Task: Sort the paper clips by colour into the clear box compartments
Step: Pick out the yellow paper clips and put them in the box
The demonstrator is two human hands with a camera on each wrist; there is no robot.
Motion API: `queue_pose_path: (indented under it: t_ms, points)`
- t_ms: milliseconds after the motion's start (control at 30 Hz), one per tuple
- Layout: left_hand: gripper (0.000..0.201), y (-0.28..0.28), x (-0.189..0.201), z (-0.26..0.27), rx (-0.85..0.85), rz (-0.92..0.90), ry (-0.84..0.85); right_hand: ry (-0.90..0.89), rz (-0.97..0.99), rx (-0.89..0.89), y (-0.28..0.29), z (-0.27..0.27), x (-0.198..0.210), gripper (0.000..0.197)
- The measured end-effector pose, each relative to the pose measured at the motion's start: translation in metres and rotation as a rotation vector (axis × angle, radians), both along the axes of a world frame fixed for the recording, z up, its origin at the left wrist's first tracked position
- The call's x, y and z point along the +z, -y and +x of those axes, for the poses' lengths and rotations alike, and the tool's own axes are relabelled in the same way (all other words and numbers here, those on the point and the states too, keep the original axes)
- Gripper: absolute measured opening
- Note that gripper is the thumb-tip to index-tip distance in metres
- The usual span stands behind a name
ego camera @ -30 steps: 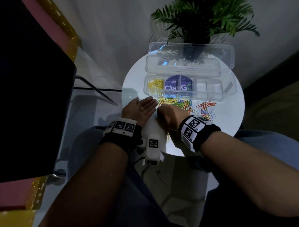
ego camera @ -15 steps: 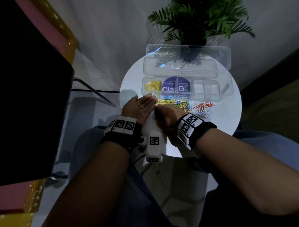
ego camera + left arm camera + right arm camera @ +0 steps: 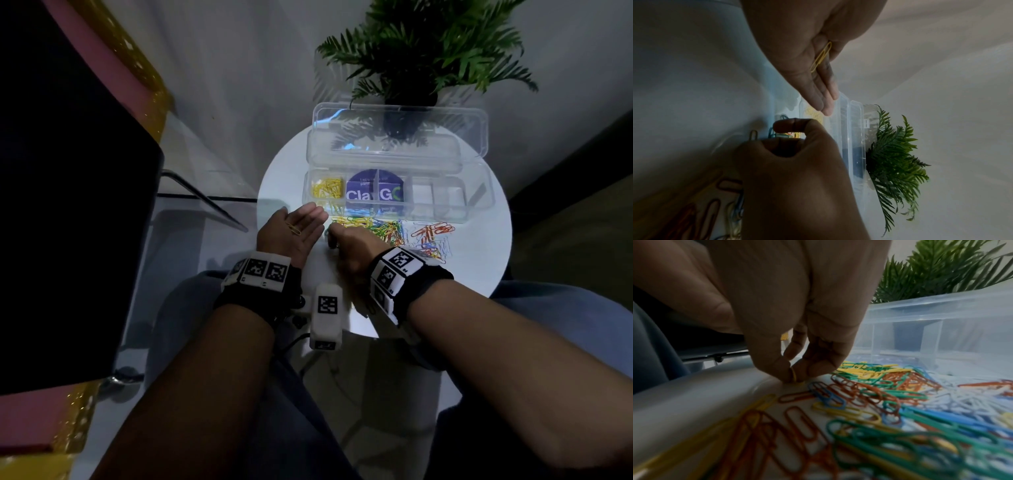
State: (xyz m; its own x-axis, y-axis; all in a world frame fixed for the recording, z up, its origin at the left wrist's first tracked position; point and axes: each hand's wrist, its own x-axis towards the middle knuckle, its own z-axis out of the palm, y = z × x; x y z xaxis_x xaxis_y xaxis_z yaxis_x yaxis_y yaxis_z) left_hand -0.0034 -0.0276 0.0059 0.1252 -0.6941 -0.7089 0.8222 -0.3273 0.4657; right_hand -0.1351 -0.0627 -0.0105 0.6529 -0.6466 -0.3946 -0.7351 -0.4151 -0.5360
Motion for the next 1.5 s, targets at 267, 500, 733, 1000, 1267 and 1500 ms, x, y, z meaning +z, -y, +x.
queue_pose_path:
  t_ms: [267, 500, 733, 1000, 1267, 1500]
  points:
    - [0.05, 0.002, 0.001, -0.001, -0.016, -0.003, 0.004, 0.053, 0.025, -0.039, 0.0, -0.007, -0.004, 0.035]
    - [0.051, 0.003, -0.002, -0.001, -0.021, 0.01, 0.007, 0.106, -0.03, -0.017, -0.001, -0.013, -0.006, 0.025]
    - [0.05, 0.003, 0.0, -0.002, -0.018, 0.012, 0.006, 0.065, -0.115, -0.003, -0.003, -0.018, 0.0, 0.021]
    - [0.05, 0.003, -0.001, -0.002, -0.033, 0.007, 0.023, -0.105, -0.074, 0.042, 0.005, -0.006, -0.003, 0.018]
    - [0.05, 0.003, 0.004, -0.006, -0.045, 0.006, -0.011, 0.066, -0.104, 0.016, 0.006, -0.022, 0.004, 0.009]
    - [0.047, 0.006, 0.004, -0.02, -0.076, 0.001, -0.048, 0.531, -0.03, -0.34, 0.019, -0.018, 0.051, 0.008]
